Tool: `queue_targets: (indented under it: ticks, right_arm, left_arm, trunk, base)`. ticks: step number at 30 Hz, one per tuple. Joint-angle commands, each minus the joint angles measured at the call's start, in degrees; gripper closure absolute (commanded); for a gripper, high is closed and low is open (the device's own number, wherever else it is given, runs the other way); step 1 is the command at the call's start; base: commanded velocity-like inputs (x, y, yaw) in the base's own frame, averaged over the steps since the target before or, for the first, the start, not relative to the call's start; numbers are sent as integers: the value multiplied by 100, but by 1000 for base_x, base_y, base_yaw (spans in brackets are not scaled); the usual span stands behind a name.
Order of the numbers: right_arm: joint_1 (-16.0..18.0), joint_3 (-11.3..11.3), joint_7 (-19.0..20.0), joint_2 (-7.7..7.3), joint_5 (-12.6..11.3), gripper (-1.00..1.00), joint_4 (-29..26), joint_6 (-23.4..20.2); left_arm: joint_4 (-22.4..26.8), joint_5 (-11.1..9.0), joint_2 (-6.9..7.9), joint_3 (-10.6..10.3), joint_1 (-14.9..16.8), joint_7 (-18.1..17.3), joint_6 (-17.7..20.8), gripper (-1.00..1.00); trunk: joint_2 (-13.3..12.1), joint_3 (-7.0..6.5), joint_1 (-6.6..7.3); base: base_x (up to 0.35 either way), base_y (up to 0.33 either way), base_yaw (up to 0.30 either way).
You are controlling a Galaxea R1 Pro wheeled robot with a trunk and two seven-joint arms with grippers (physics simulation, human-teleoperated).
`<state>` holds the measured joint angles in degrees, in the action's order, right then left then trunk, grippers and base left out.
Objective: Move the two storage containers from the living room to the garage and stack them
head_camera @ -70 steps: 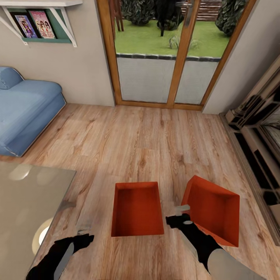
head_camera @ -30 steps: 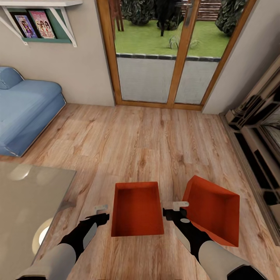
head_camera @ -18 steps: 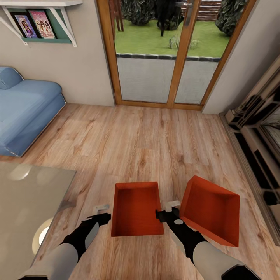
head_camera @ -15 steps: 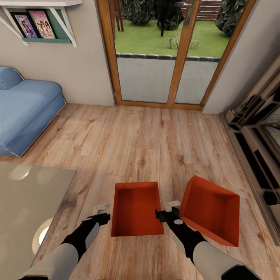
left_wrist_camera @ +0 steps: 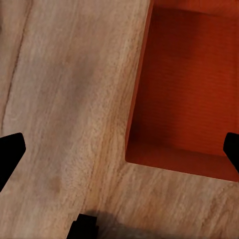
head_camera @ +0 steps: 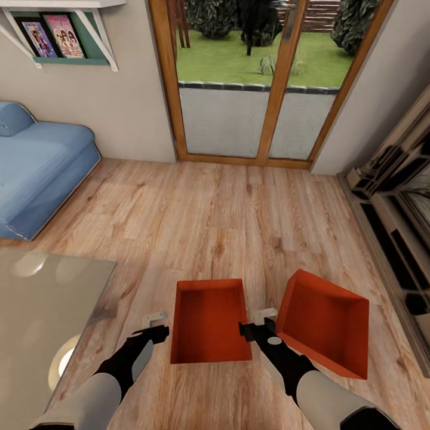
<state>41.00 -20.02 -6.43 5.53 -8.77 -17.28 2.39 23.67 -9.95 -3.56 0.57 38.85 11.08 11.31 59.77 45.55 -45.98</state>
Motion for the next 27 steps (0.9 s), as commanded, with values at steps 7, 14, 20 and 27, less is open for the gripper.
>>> queue_targets:
  ticks: [7, 14, 20, 27]
  right_arm:
    - [5, -46, -40, -2, -57, -100, 6, 33]
    - [5, -37, -42, 20, -79, -100, 18, 41]
    - [5, -18, -49, 26, -136, -100, 31, 36]
    - [5, -17, -59, 2, -623, -100, 120, 41]
  left_arm:
    - [23, -43, -18, -4, 0, -15, 21, -100]
    - [19, -42, -20, -12, 0, -11, 22, -100]
    - [19, -41, -75, -21, 0, 1, 28, -100]
    - [-10, -11, -238, -15, 0, 35, 23, -100]
  trunk:
    - [285, 130, -155]
    - [566, 255, -308]
    - [806, 363, -440]
    - [1087, 489, -594]
  base:
    - [0, 0, 0]
    - [0, 0, 0]
    - [0, 0, 0]
    - [0, 0, 0]
